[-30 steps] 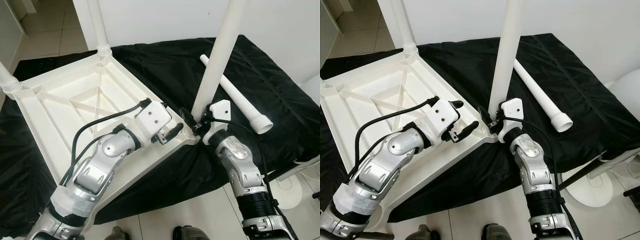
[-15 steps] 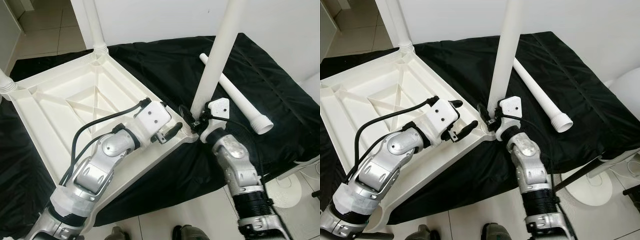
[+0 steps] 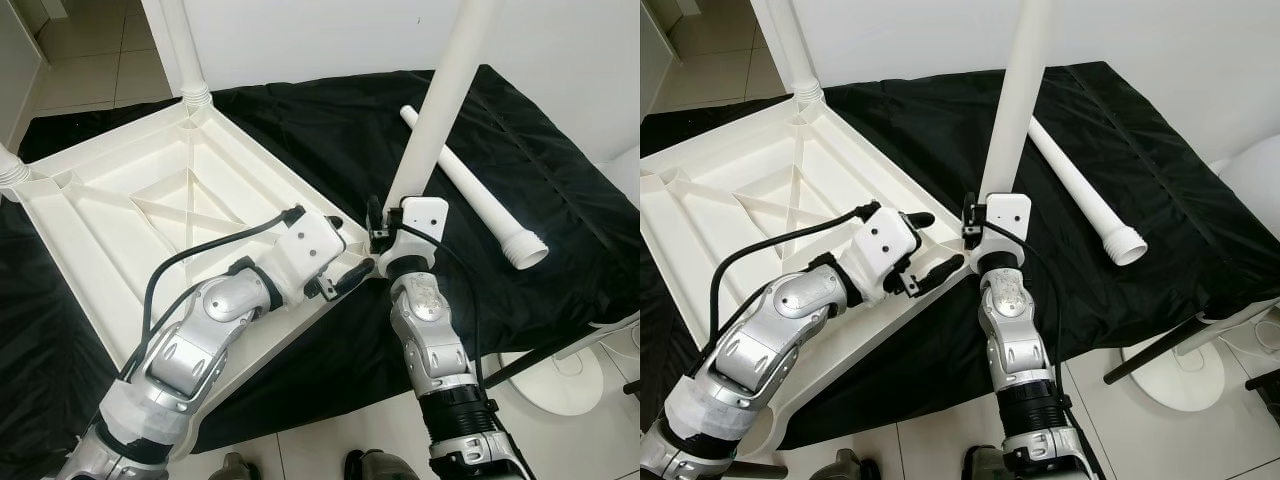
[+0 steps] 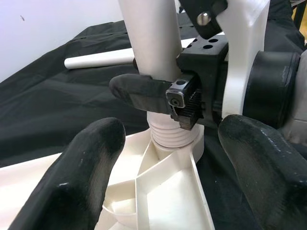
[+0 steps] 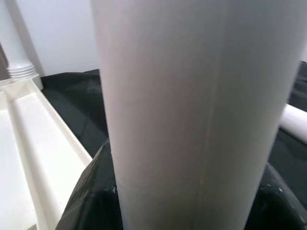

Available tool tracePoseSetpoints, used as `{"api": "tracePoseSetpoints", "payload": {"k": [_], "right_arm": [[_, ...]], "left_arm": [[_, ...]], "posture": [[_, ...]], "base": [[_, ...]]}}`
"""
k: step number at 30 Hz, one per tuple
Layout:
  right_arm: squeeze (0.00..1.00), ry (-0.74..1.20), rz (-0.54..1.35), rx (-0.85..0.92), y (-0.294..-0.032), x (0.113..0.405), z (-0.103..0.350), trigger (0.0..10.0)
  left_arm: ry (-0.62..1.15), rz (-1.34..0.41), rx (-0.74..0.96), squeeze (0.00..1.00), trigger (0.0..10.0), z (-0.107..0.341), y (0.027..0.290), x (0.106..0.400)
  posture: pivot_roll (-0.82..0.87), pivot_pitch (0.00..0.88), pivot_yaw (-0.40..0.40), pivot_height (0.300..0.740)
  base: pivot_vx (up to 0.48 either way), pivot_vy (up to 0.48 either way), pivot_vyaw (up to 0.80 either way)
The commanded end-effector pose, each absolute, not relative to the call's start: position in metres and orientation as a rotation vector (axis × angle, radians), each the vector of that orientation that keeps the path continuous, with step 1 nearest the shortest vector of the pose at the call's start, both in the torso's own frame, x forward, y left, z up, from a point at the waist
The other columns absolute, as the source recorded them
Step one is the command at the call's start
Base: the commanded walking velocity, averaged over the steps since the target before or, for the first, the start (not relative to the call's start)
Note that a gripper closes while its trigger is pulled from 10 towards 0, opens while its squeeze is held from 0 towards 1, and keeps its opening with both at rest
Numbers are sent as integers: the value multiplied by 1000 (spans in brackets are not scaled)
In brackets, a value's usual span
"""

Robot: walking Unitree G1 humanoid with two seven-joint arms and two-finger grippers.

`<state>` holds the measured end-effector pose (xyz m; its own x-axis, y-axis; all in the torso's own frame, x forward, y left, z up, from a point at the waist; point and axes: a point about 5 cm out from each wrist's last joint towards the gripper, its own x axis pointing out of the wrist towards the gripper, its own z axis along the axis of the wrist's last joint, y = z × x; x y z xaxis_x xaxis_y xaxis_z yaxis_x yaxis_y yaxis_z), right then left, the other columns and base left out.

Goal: Building children table

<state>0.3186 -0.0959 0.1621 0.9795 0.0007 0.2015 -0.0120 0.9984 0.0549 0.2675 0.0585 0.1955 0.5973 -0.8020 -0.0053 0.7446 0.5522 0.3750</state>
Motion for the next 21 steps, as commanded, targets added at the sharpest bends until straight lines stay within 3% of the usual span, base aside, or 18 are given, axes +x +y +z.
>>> {"api": "tracePoseSetpoints", "payload": {"k": [1,21], "right_arm": [[0,-76,-18,40,-97,317,135,10000],[0,-118,-49,19,-104,318,136,10000]], "left_arm": [[-149,-978,360,0,10000,191,56,263],[-34,-941,323,0,10000,162,66,263]], "posture": [[-48,107,27,740],[-48,88,22,740]], "base": [[0,0,0],[0,0,0]]}}
